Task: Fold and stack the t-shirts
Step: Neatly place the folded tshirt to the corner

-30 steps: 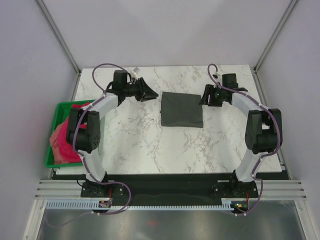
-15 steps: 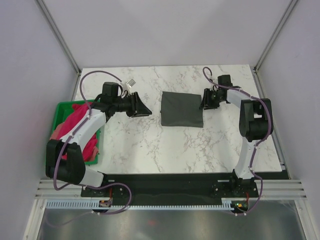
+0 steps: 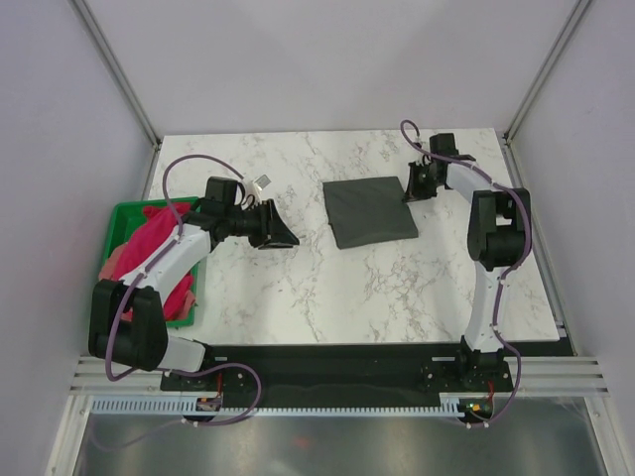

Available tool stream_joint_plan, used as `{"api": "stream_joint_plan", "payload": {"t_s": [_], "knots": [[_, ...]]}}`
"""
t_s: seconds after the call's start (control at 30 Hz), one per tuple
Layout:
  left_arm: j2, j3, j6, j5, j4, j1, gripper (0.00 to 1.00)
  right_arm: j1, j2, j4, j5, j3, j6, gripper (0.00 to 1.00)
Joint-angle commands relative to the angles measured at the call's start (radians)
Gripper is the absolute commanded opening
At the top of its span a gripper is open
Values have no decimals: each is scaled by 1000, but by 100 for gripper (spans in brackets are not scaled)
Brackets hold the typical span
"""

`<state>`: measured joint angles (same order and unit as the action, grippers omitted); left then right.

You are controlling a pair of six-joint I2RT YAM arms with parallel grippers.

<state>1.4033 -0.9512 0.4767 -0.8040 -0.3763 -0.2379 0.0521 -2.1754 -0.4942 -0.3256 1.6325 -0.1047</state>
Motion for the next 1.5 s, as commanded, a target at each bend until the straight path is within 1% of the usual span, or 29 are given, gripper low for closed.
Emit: {"api": "stream_joint_plan", "payload": {"t_s": [0.0,0.07,0.1,0.23,0.27,0.43,0.57,0.7,0.77,0.9,1.1,1.2,1.47], "knots": [[-26,5,-41,-17,-1,-3,42,-35,-47,-53,144,116,40,0],[-24,8,-41,-20,-3,-6,42,-47,-82,-82,174,177,52,0],[-24,8,-39,-21,-3,-6,42,-82,-96,-90,207,199,59,0],[-27,9,-43,-18,-1,-6,42,-136,-155,-133,276,315,77,0],[-26,9,-43,-17,-1,-6,42,-159,-181,-139,290,361,79,0],[-18,11,-46,-9,-3,-8,42,-244,-251,-147,368,486,59,0],[-7,11,-47,-11,-3,-6,42,-311,-342,-133,384,637,19,0],[0,9,-50,-3,-4,-6,42,-345,-434,-95,392,776,0,0],[8,8,-50,-1,-3,-8,42,-357,-464,-60,392,806,0,0],[22,5,-50,-3,-3,-8,41,-371,-489,43,381,814,-7,0],[10,-6,-53,12,-3,-8,41,-371,-517,134,387,839,-6,0],[-6,-3,-58,38,-3,-8,41,-376,-535,151,402,872,-12,0],[-15,5,-56,42,-3,-9,41,-382,-505,172,422,811,-58,0]]}}
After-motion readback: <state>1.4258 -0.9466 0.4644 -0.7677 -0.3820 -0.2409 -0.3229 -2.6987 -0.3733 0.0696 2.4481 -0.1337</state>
